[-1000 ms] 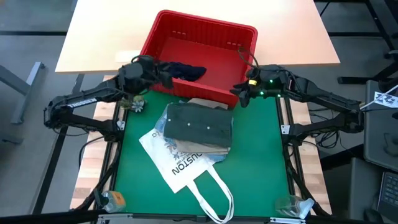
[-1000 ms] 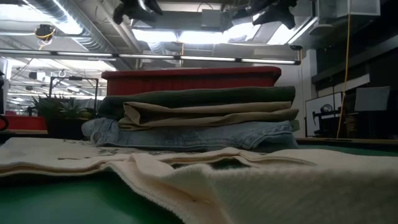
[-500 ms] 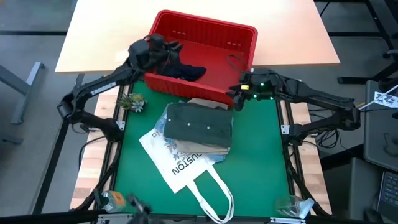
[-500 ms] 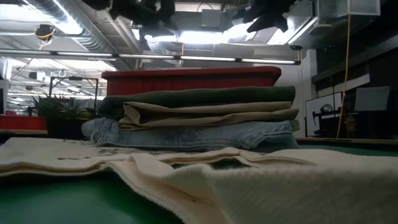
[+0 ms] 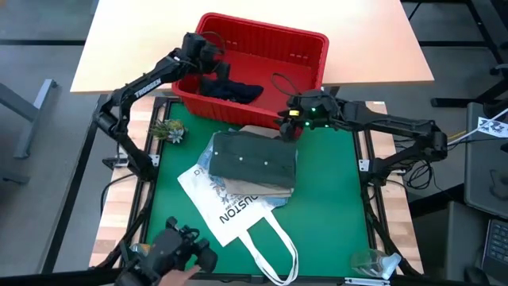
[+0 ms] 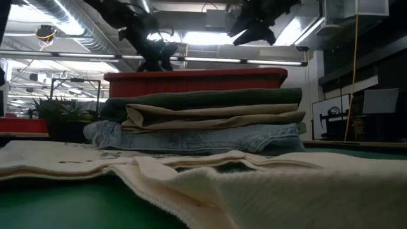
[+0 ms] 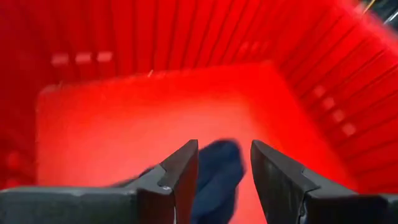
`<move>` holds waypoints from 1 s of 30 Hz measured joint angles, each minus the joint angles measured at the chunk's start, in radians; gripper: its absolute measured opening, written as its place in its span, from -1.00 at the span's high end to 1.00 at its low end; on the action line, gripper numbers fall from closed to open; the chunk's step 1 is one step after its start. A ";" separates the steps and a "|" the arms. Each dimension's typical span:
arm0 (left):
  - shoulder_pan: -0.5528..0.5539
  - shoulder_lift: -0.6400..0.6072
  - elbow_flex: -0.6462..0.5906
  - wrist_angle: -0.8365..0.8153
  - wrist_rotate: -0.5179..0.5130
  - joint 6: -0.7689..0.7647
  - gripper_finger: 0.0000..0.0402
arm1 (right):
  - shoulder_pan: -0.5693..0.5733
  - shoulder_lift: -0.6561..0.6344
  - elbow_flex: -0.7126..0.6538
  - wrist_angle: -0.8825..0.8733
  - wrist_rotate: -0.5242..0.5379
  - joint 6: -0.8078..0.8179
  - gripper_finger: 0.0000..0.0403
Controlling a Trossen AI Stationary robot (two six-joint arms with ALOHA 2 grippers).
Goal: Fold Laundry from Bin
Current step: Fold the dark blue boxers
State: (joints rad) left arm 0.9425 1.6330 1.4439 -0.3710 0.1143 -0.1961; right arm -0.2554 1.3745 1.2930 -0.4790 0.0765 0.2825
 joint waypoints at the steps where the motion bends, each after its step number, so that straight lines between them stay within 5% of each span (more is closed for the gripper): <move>1: 0.006 0.010 0.001 -0.026 0.000 0.012 0.29 | 0.000 0.008 0.000 0.014 0.000 0.000 0.19; 17: 0.014 0.079 0.001 -0.227 0.083 0.071 0.29 | 0.001 0.092 0.000 0.186 -0.025 0.001 0.19; 30: -0.040 0.079 -0.045 -0.282 0.025 0.068 0.29 | 0.001 0.104 0.000 0.197 -0.043 0.052 0.19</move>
State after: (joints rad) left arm 0.9030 1.7116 1.3990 -0.6526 0.1390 -0.1284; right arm -0.2543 1.4784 1.2930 -0.2817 0.0330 0.3349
